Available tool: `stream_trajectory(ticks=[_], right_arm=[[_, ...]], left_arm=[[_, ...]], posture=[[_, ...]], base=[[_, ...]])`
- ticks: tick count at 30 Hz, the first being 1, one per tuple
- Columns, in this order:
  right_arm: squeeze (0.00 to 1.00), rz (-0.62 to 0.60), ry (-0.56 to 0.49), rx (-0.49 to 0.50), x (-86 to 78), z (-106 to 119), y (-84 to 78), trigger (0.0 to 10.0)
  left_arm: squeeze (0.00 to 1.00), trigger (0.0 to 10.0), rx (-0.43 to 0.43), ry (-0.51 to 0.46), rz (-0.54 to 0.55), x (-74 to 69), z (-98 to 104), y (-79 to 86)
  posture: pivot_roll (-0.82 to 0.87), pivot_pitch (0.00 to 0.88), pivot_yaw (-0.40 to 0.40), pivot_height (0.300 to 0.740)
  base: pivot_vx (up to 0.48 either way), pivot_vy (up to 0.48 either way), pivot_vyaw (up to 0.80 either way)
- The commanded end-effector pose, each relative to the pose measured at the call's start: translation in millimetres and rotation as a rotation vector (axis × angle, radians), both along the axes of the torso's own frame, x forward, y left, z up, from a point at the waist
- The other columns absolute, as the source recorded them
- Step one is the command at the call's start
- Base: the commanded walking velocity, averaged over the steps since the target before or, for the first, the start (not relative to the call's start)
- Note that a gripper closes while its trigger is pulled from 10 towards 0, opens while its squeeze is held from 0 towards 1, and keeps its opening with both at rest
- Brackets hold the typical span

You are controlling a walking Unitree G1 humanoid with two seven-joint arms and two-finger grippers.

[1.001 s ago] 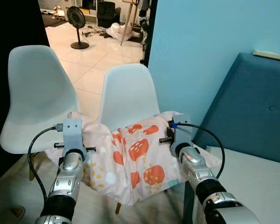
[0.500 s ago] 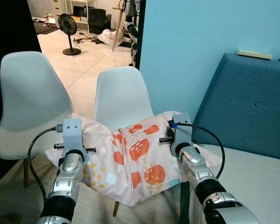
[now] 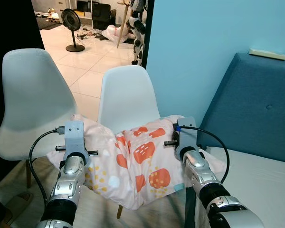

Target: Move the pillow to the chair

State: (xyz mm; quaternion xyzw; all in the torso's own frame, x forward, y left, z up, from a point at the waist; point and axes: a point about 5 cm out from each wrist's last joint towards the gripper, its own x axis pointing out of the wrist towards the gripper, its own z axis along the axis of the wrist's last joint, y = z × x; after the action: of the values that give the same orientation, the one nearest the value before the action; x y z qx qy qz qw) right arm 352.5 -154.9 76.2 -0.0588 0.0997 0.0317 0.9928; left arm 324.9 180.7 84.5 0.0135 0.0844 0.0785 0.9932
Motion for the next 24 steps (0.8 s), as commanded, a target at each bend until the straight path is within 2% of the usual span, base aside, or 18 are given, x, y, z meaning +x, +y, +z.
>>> stream_trajectory(ticks=[1,24], right_arm=[[0.0,0.002,-0.038,-0.001,3.2,6.9,-0.1,10.0],[0.0,-0.007,-0.042,0.012,2.8,6.7,0.1,10.0]], left_arm=[[0.0,10.0,0.001,-0.056,-0.038,2.9,9.4,-6.3],[0.0,10.0,0.0,-0.075,-0.076,2.5,11.8,-10.1]], posture=[[-0.02,0.024,-0.073,0.72],[-0.02,0.017,-0.067,0.72]], base=[[0.0,0.0,0.0],[0.339,0.0,0.0]])
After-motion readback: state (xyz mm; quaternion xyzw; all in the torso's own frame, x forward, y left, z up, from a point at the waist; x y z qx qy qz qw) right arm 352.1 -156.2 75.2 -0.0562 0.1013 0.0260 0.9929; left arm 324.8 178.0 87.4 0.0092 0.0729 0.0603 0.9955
